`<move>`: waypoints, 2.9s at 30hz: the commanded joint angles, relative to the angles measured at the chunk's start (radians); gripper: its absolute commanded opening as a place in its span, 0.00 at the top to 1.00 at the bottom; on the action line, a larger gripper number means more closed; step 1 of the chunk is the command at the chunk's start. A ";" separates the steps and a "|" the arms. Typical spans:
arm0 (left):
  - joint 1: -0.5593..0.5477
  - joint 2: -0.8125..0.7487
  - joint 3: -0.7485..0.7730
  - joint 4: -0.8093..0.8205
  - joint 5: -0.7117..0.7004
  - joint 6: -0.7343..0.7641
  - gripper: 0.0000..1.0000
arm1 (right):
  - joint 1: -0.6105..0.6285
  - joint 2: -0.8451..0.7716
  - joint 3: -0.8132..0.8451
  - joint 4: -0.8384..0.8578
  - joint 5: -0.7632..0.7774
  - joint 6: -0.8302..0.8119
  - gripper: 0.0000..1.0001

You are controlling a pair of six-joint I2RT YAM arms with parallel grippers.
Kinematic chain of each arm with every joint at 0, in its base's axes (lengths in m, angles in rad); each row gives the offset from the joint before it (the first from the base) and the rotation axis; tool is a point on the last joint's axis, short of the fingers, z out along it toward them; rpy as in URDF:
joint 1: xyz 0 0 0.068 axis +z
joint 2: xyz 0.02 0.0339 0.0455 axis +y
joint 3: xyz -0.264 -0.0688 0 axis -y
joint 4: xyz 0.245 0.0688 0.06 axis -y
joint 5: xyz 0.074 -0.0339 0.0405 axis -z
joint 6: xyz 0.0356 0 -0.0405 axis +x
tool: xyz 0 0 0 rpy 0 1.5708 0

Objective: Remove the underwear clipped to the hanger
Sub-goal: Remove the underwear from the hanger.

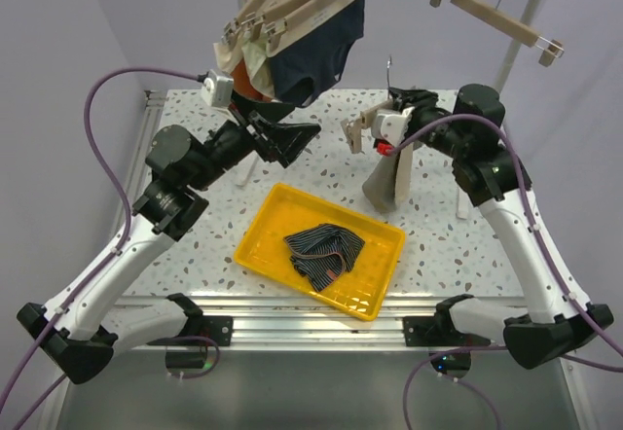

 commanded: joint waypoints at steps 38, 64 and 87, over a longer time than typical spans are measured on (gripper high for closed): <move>-0.209 0.691 1.035 -0.874 -0.270 0.125 0.22 | 0.072 -0.077 -0.254 0.232 0.040 -0.565 1.00; -0.236 0.651 0.949 -0.728 -0.376 0.247 1.00 | 0.074 -0.123 -0.307 0.261 0.060 -0.403 0.50; -0.209 0.527 0.763 -0.771 -0.226 0.974 1.00 | -0.314 0.052 0.066 -0.521 -0.617 -0.170 0.02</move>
